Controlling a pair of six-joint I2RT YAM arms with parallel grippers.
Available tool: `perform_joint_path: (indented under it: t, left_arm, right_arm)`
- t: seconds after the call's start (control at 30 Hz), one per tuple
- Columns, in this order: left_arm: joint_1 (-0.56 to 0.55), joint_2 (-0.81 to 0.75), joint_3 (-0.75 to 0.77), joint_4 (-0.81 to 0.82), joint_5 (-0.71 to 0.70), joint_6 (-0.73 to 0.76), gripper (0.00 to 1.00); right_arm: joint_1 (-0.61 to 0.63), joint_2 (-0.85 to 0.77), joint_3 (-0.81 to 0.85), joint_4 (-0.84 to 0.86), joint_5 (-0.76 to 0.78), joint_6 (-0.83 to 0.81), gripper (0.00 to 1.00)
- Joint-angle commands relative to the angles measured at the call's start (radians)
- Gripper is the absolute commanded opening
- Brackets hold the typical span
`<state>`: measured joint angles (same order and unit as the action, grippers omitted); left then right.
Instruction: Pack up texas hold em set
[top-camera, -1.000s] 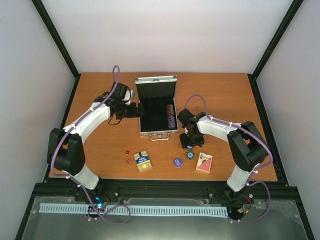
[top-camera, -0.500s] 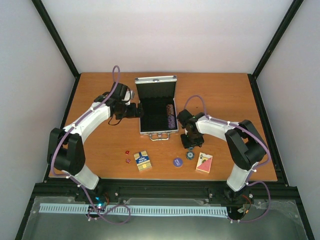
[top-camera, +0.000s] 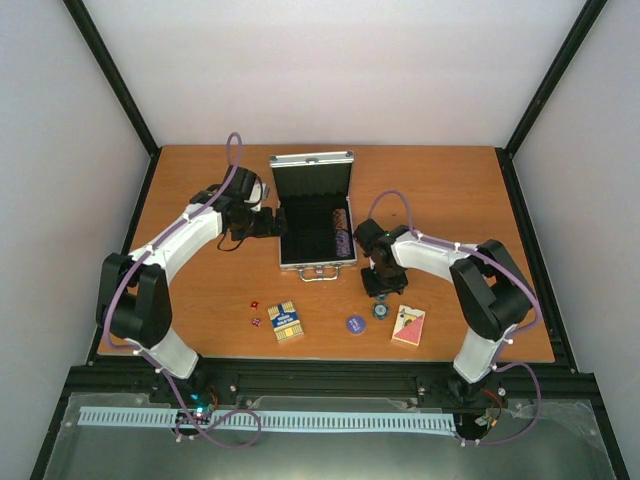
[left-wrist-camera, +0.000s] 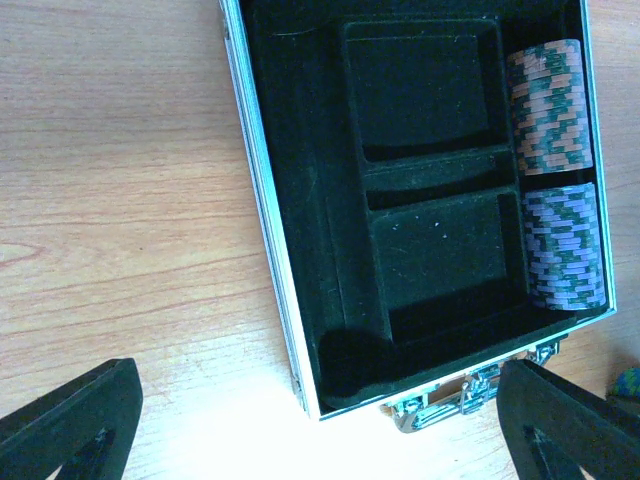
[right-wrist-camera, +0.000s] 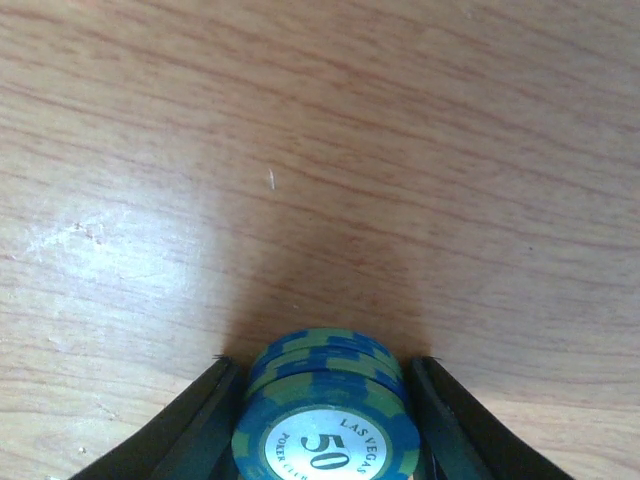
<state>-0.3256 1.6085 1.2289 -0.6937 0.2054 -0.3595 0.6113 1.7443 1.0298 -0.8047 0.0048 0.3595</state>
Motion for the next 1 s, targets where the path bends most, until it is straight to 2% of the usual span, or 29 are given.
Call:
perform_joint_path:
  t: [0.0,0.2,0.3,0.47,0.83,0.97]
  left_arm:
    - [-0.001,0.012,0.016,0.0,-0.004,0.012,1.0]
    - [-0.001,0.014,0.024,-0.004,-0.008,0.012,1.0]
    - [-0.001,0.01,0.028,-0.008,-0.009,0.015,1.0]
    - [0.0,0.004,0.038,-0.025,-0.02,0.028,1.0]
    - [-0.001,-0.025,-0.014,-0.002,0.011,0.035,0.99]
    - [-0.001,-0.074,-0.067,0.055,0.094,0.056,0.98]
  right_arm:
    - [0.005,0.061,0.03,0.013,0.044,0.01,0.18]
    - [0.004,0.117,0.108,0.021,0.057,0.016,0.17]
    - [0.004,0.131,0.134,0.017,0.057,0.025,0.1]
    - [0.003,0.094,0.157,-0.008,0.042,0.035,0.05]
    - [-0.024,0.01,0.26,-0.068,-0.05,0.076,0.05]
    - [-0.033,0.019,0.328,-0.067,-0.074,0.101,0.05]
